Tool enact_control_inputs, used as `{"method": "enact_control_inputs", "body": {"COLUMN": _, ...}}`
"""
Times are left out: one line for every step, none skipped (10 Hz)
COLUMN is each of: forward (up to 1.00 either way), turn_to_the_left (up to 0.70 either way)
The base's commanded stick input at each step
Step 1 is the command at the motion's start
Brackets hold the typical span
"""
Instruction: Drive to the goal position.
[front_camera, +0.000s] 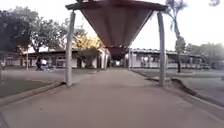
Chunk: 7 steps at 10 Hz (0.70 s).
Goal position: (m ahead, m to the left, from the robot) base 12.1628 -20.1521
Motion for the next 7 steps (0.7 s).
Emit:
{"method": "enact_control_inputs", "body": {"forward": 0.70, "turn_to_the_left": 0.00}}
{"method": "enact_control_inputs", "body": {"forward": 0.70, "turn_to_the_left": 0.00}}
{"method": "enact_control_inputs", "body": {"forward": 0.70, "turn_to_the_left": 0.00}}
{"method": "enact_control_inputs", "body": {"forward": 0.70, "turn_to_the_left": 0.00}}
{"method": "enact_control_inputs", "body": {"forward": 0.70, "turn_to_the_left": 0.00}}
{"method": "enact_control_inputs", "body": {"forward": 0.70, "turn_to_the_left": 0.00}}
{"method": "enact_control_inputs", "body": {"forward": 0.70, "turn_to_the_left": 0.00}}
